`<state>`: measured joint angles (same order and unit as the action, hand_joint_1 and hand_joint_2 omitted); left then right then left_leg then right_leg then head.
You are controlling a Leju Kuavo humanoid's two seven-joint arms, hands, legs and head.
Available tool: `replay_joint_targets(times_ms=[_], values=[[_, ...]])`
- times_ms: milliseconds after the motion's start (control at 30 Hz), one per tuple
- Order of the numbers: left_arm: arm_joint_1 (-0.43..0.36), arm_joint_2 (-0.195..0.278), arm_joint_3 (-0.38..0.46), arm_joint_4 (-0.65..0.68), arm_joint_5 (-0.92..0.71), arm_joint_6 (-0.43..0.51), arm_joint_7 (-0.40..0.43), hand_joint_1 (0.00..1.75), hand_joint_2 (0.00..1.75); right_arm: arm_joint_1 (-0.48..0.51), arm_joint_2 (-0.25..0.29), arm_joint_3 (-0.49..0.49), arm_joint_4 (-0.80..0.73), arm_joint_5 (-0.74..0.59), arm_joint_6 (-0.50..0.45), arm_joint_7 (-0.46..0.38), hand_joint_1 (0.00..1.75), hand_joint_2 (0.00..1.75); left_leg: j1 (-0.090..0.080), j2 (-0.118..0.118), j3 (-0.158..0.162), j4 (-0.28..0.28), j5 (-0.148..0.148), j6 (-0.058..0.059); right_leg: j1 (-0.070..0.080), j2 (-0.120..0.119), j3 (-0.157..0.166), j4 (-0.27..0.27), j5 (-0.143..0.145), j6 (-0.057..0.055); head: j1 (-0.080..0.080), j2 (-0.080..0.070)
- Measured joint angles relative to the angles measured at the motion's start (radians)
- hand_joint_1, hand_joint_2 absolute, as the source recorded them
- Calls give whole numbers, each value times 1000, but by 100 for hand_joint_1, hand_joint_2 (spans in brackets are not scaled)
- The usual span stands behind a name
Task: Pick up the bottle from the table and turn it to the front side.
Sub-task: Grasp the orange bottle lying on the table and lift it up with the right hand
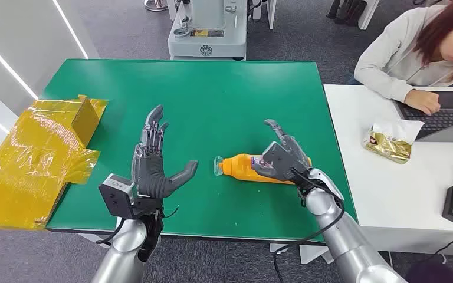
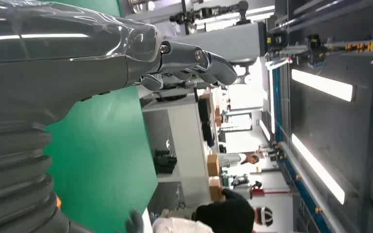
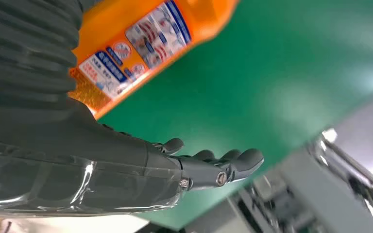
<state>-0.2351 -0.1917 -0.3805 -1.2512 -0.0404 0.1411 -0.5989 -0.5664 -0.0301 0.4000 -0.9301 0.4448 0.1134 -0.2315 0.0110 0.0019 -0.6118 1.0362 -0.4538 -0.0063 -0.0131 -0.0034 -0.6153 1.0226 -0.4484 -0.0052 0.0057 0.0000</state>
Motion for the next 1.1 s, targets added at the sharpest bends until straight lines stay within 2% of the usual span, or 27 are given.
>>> replay_joint_targets(times_ms=[67,267,533,1100], values=[[-4,1,-2,7,0,-3,0,0,175,-25,0,16,38,6,20,6,0,175,0,0,0,0,0,0,0,0,0,0,0,0,0,0],[-22,10,-10,35,18,-16,7,0,175,-180,-14,131,239,60,125,44,0,175,0,0,0,1,0,0,0,0,0,0,1,0,0,0],[-35,17,-10,46,64,-37,25,0,175,-305,-62,250,353,88,233,93,0,175,0,0,0,1,0,0,0,0,0,0,0,0,0,0],[-49,17,-10,60,102,-58,41,0,175,-352,-110,337,393,53,261,98,0,175,0,0,0,1,0,0,0,0,0,0,1,0,0,0]])
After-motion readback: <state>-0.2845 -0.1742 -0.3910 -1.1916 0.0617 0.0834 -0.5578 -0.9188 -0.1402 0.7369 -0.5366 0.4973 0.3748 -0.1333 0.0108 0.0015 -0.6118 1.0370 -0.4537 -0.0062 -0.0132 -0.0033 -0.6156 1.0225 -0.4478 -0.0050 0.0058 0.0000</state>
